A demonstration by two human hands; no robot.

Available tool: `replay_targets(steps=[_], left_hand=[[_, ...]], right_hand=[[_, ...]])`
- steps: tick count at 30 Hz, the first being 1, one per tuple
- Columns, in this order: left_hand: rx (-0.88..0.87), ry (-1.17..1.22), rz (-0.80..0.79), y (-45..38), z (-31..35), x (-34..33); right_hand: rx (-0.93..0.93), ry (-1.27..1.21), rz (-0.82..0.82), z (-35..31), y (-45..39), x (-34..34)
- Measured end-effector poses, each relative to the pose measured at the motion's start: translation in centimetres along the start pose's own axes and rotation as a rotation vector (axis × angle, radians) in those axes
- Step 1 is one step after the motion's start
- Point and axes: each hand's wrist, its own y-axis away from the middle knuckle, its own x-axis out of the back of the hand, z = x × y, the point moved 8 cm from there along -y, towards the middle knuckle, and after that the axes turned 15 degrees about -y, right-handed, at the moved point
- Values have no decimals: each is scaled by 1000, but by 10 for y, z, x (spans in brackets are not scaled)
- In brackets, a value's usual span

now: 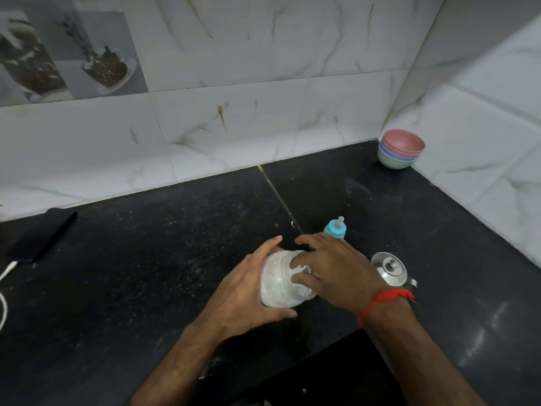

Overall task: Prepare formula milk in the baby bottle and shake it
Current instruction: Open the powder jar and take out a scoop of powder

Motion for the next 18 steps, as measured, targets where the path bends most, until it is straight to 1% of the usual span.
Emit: replay_targets(steps=[2,6,8,10,12,14,16,18], left_hand=[[-1,-3,18,-4,8,-3],[14,0,50,-5,16,-8],[21,-5,54,-5,19,-12],[39,-12,64,-4,22,-15],[61,-8,77,-5,24,-17],[68,-18,73,-5,25,-20],[65,-49,61,-5,26,-23],[71,-51,59,-4,26,-24]], right_hand=[[-17,-54,-13,8,2,5],[-33,-286,129,24,14,16],[-59,-315,213,33,20,24],[-51,-261,255,34,25,31],[10,-174,235,26,28,29],[23,-174,146,23,28,20],[-57,-310,45,32,27,9],[-142,-513,42,42,27,8]])
